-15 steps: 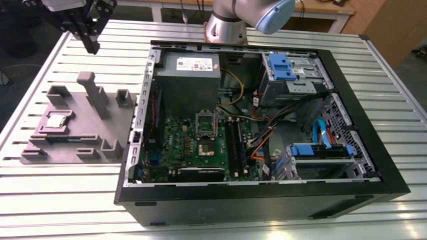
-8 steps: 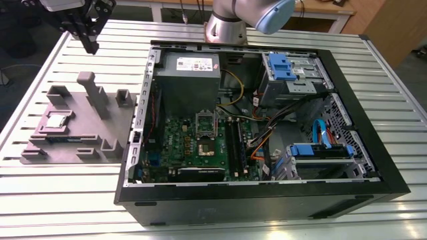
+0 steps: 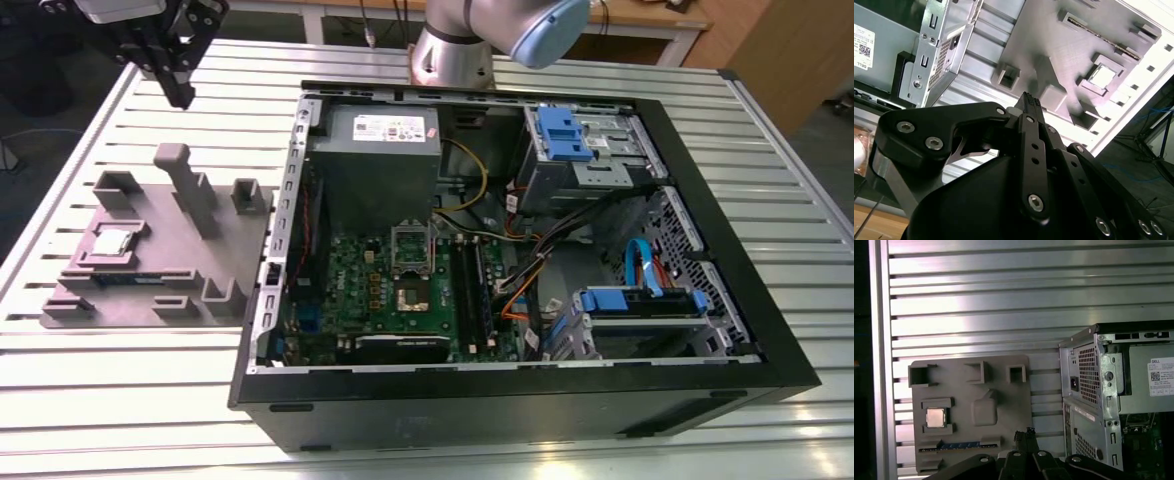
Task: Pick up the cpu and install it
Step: 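Reach for the cpu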
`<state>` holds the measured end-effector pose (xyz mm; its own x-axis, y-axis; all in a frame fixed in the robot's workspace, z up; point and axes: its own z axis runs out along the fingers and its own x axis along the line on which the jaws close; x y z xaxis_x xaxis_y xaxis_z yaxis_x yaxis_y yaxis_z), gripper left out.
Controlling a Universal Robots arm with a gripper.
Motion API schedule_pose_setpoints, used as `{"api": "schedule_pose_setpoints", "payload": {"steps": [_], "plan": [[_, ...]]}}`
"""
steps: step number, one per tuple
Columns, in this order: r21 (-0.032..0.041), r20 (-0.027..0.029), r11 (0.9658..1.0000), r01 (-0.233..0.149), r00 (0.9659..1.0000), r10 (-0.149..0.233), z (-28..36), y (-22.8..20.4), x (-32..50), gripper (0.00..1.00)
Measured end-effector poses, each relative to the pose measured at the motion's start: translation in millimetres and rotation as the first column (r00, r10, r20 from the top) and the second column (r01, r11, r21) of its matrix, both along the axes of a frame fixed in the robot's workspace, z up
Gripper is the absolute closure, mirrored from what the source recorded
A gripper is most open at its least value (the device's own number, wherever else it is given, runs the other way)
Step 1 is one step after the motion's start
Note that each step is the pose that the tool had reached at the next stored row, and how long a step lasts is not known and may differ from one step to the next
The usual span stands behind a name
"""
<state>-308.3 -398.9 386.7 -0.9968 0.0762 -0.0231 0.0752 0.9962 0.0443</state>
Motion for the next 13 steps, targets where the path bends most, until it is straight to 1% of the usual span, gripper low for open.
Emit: {"api": "schedule_pose_setpoints", "payload": {"steps": [13], "plan": [[0.0000, 0.0000, 1.0000, 0.000, 1.0000, 0.000, -0.3, 0.0, -3.3, 0.90]]}}
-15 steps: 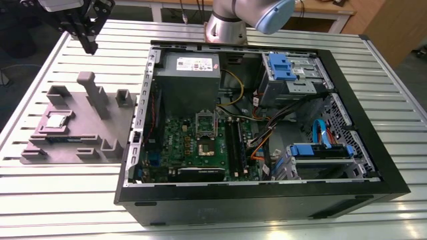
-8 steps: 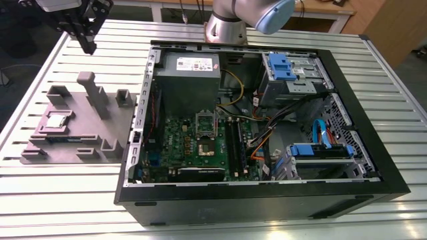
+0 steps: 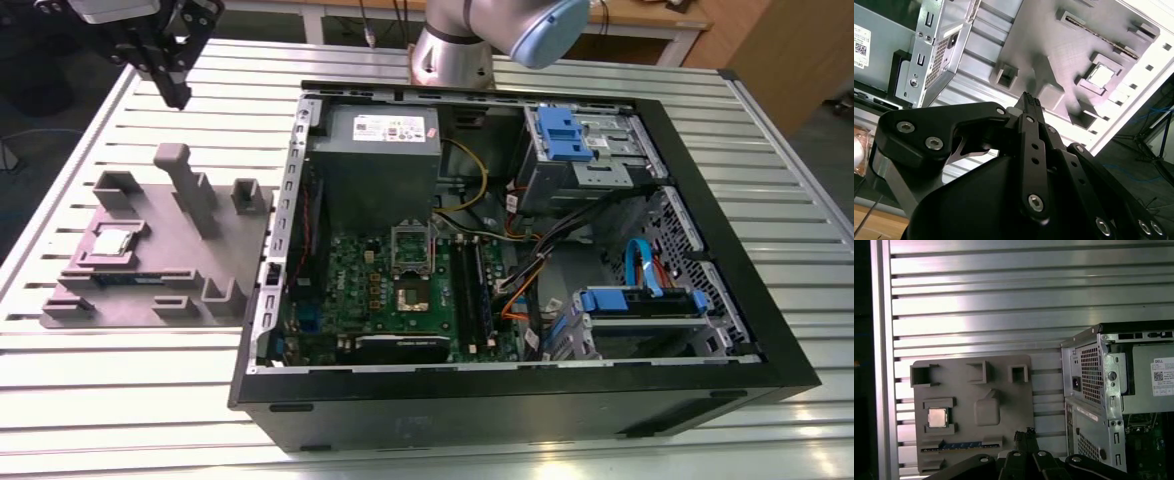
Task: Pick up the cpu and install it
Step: 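Reach for the cpu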
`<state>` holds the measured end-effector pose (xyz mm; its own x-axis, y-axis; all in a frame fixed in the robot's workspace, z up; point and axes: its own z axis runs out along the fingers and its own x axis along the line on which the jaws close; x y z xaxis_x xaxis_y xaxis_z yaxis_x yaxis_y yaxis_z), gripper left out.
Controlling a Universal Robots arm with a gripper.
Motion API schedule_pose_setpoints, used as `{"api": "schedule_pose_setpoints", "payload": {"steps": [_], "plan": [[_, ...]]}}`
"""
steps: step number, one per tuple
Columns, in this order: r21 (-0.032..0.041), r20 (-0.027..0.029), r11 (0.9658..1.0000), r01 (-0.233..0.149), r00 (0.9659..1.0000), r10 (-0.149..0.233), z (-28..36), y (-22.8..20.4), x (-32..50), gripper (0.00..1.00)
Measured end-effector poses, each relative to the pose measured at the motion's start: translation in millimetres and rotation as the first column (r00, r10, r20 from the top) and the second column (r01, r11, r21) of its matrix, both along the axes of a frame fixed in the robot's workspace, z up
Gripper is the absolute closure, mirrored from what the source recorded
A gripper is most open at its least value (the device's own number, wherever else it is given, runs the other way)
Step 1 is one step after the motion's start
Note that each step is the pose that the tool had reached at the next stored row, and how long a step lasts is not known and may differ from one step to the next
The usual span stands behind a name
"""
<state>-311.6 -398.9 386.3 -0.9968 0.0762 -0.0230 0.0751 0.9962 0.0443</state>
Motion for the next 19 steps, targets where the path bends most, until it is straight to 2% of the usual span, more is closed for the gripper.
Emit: {"api": "schedule_pose_setpoints", "payload": {"steps": [19], "plan": [[0.0000, -0.0014, 1.0000, 0.000, 1.0000, 0.000, -0.8, 0.0, -4.8, 0.90]]}}
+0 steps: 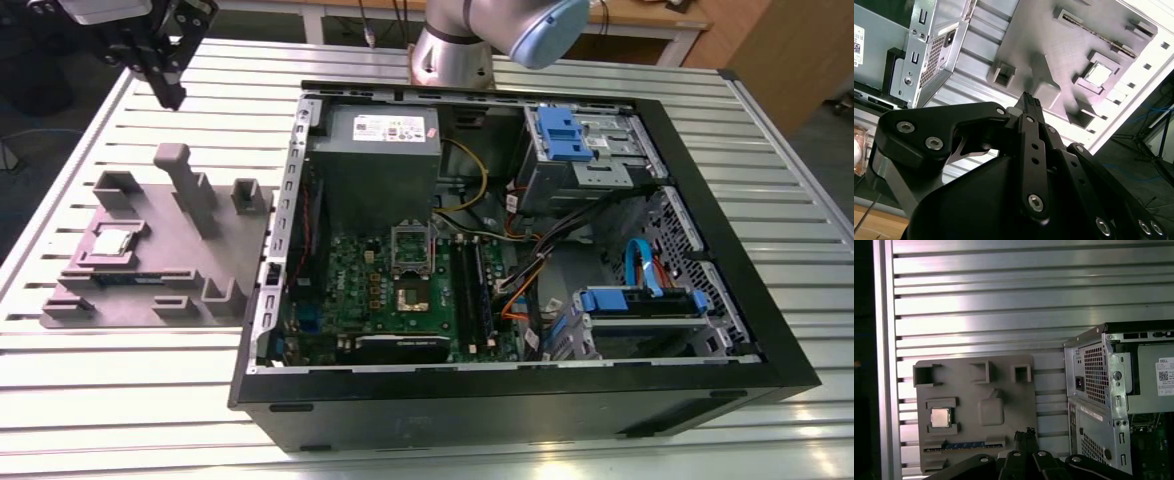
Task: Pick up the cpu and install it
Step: 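Reach for the cpu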
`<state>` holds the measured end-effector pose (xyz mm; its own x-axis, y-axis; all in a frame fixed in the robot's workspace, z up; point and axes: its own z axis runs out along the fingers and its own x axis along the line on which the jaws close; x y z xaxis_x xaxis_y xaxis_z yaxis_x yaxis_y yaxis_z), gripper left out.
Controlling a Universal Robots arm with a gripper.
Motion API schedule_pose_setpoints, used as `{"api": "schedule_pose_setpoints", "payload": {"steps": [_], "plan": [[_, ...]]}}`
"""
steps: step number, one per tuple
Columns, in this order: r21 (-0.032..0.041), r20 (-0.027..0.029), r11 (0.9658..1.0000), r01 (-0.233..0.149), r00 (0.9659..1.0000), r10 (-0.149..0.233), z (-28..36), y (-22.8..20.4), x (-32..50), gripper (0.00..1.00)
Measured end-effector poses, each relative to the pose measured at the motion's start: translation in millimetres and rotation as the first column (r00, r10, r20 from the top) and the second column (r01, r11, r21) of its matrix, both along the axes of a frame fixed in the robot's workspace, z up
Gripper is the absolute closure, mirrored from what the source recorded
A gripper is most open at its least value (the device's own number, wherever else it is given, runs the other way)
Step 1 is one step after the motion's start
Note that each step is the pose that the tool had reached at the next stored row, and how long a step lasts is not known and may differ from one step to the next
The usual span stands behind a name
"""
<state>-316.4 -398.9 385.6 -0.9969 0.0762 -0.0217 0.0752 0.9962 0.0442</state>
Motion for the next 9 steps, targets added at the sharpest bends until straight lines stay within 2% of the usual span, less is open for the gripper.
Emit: {"api": "schedule_pose_setpoints", "payload": {"steps": [9], "plan": [[0.0001, -0.0015, 1.0000, 0.000, 1.0000, 0.000, -0.7, 0.0, -3.0, 0.90]]}}
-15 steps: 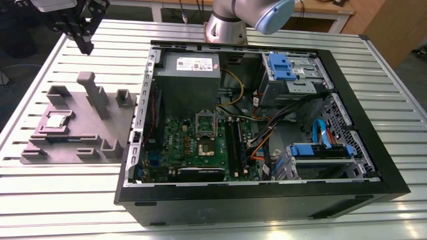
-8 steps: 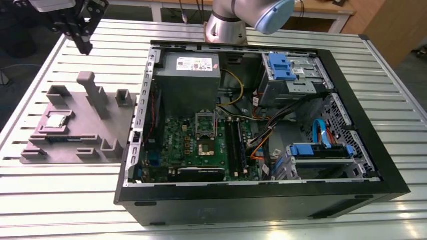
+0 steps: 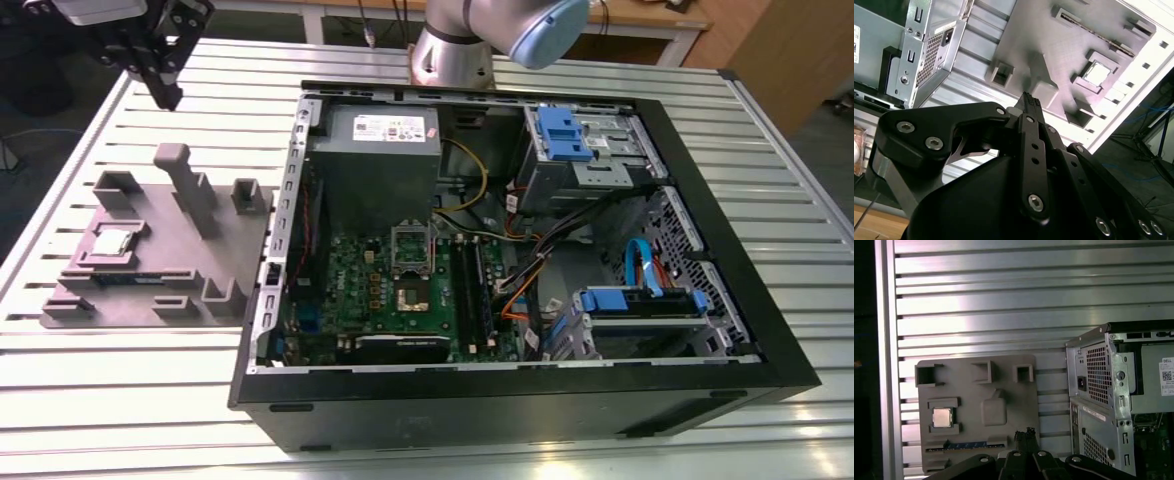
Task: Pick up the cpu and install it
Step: 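Reach for the cpu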
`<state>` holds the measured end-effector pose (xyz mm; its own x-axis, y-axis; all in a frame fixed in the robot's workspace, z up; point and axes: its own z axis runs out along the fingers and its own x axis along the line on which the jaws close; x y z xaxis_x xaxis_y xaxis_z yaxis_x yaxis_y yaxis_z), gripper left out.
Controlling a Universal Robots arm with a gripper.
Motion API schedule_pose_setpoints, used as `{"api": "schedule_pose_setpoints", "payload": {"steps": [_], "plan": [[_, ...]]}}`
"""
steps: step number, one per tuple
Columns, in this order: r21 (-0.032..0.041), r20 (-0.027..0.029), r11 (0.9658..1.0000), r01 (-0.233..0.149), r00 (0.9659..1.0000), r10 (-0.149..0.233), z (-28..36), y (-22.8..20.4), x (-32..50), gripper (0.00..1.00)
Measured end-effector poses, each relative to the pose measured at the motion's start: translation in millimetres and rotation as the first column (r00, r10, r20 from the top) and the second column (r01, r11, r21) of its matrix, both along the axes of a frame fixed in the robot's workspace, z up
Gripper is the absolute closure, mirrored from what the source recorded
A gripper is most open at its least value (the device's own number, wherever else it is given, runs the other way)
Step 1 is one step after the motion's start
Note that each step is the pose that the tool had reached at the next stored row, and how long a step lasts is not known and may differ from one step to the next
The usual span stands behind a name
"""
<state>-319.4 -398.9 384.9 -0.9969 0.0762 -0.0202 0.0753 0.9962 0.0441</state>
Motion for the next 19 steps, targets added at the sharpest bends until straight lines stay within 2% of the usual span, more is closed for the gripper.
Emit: {"api": "schedule_pose_setpoints", "payload": {"steps": [19], "plan": [[-0.0001, -0.0045, 1.0000, 0.000, 1.0000, 0.000, -1.3, 0.0, -4.7, 0.90]]}}
